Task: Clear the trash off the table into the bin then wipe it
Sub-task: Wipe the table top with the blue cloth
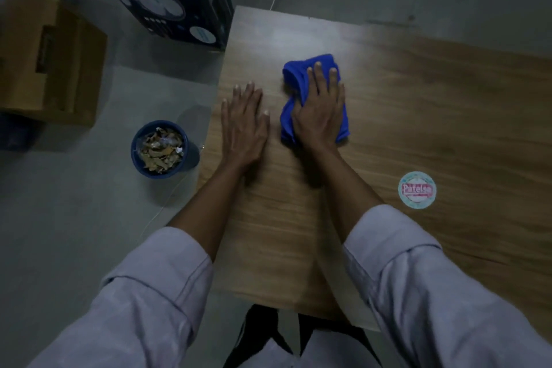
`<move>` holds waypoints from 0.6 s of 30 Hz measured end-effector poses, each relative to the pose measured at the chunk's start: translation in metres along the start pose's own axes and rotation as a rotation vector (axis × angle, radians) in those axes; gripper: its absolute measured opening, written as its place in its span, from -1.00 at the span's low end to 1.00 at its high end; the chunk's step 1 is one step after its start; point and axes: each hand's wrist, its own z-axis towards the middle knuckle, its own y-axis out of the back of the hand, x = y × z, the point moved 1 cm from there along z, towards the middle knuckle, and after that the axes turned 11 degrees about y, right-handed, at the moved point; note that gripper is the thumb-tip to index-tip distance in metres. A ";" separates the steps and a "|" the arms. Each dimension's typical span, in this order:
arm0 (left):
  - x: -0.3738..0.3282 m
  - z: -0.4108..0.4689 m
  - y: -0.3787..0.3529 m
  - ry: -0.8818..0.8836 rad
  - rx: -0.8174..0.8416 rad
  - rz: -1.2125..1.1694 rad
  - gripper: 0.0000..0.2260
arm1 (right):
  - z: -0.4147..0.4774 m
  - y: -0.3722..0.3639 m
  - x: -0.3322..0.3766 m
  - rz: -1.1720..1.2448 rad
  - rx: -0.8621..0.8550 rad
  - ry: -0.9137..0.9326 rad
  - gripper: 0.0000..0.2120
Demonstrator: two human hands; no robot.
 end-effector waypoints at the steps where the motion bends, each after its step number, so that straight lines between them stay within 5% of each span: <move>1: 0.002 0.002 -0.002 -0.020 -0.010 0.014 -0.50 | 0.006 -0.003 0.009 0.022 0.011 0.024 -0.34; 9: -0.003 0.008 -0.010 -0.115 -0.034 0.105 -0.41 | -0.036 0.001 0.014 0.182 -0.099 0.156 -0.32; 13: -0.007 0.005 -0.014 -0.123 -0.048 0.131 -0.48 | -0.020 0.009 0.004 0.132 -0.102 0.059 -0.34; 18: -0.008 0.004 -0.016 -0.109 -0.055 0.181 -0.46 | 0.021 0.020 0.005 0.087 0.070 0.045 -0.31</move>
